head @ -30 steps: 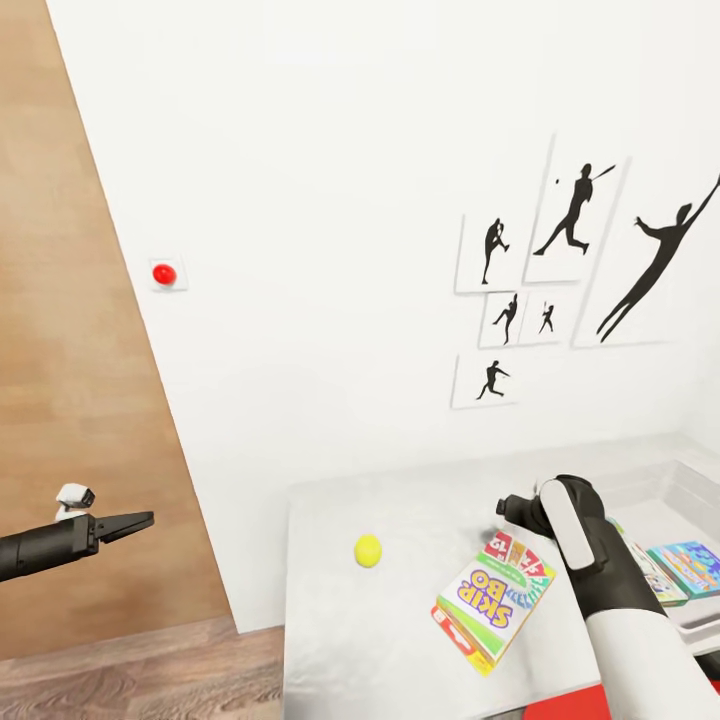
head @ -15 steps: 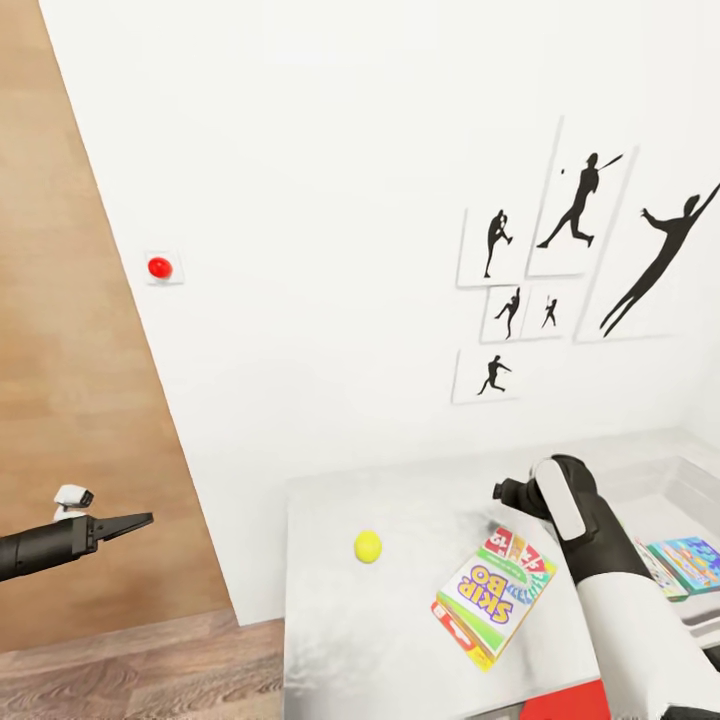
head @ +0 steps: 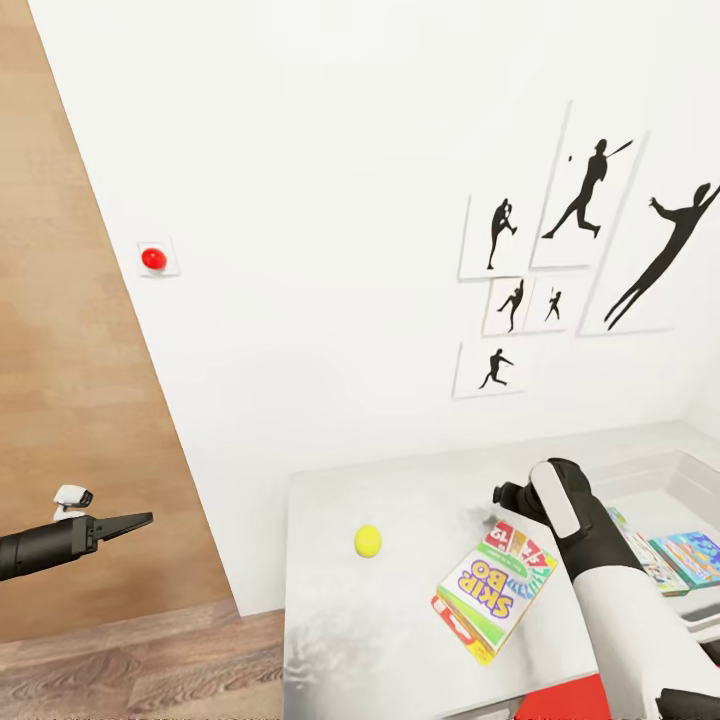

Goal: Put all the toys in the child's room - the three board games (two on the bed and one on the table), the two jigsaw puzzles on the table, and the tennis ball on the table - inside the toy box on the table in the child's room.

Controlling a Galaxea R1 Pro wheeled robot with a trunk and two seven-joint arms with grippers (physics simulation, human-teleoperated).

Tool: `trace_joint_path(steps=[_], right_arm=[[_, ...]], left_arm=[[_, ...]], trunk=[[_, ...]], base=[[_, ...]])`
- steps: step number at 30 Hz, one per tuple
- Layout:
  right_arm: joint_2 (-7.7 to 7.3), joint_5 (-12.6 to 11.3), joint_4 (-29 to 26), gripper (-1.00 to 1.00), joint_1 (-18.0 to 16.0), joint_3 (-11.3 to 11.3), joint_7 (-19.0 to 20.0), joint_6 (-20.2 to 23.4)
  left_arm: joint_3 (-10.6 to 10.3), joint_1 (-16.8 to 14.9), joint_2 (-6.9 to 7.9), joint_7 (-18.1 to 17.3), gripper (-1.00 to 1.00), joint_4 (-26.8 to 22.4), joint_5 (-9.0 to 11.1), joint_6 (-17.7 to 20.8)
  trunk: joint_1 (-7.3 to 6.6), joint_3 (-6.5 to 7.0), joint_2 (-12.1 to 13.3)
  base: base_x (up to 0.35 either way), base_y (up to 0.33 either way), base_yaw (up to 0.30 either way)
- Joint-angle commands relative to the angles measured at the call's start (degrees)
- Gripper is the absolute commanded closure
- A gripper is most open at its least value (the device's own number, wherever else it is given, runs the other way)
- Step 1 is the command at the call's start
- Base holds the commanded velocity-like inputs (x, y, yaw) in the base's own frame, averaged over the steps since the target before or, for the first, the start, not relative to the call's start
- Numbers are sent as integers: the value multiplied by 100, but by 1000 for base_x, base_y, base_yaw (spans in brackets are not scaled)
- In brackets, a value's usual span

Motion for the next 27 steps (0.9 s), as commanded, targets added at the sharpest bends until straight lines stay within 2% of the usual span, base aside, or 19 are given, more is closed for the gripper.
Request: trace_joint_path(steps=[1,10,27], right_arm=[[-1,-28,6,-100,-29,-2,-54,6],[5,202,206,-100,-317,1,-47,-96],[8,233,445,-100,-557,-1,-45,-162]], left_arm=[[0,-4,3,-23,-100,-1,-2,61],[6,-4,13,-23,-100,0,-2,61],[7,-4,7,-23,-100,6,-2,61]], trunk=[[2,-19,-9],[2,-104,-9],[2,-264,-9]], base=[[0,0,0],[0,0,0],[0,0,0]])
